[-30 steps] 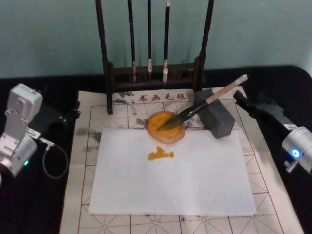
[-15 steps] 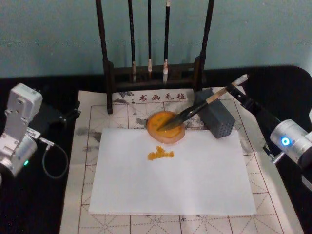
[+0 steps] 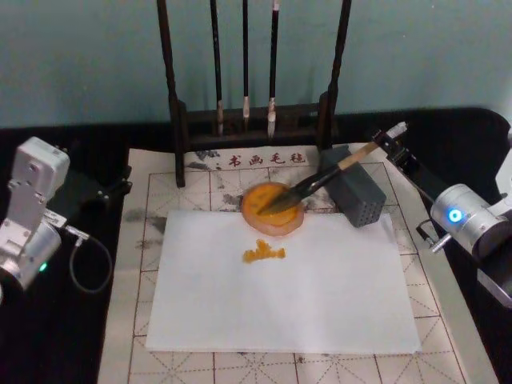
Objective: Pick up the brush from the inkstone, write on the paper, then place the brush back to its original position.
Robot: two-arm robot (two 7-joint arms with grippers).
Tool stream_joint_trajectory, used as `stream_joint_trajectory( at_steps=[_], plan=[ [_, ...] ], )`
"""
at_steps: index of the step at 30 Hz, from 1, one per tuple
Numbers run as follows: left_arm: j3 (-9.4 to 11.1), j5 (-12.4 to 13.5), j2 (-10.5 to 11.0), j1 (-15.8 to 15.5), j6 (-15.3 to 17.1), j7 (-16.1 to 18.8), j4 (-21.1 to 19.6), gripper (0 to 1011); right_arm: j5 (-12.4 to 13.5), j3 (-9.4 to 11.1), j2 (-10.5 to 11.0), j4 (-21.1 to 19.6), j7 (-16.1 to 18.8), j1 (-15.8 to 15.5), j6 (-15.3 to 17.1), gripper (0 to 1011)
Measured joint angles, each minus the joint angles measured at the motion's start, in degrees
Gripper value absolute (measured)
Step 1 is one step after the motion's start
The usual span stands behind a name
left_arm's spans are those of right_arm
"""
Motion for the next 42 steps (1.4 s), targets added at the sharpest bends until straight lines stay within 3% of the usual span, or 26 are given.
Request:
stream_joint_trajectory(
  at_steps=[10,29,42],
  plan=[
    [0.0,0.0,0.0,0.0,0.0,0.0,0.0,1001,1.9,-1.4,-1.0,2.1,-1.3,2.0,0.0,1000],
    [0.0,0.0,0.0,0.0,0.0,0.0,0.0,1001,3.7,-4.3,0.0,6.8,-0.1,5.5,-1.2,1000],
    [0.0,0.0,0.0,0.0,0.0,0.0,0.0,1001,3.6,-4.1,-0.2,6.7,-0.2,5.4,-1.2,1000]
  ],
)
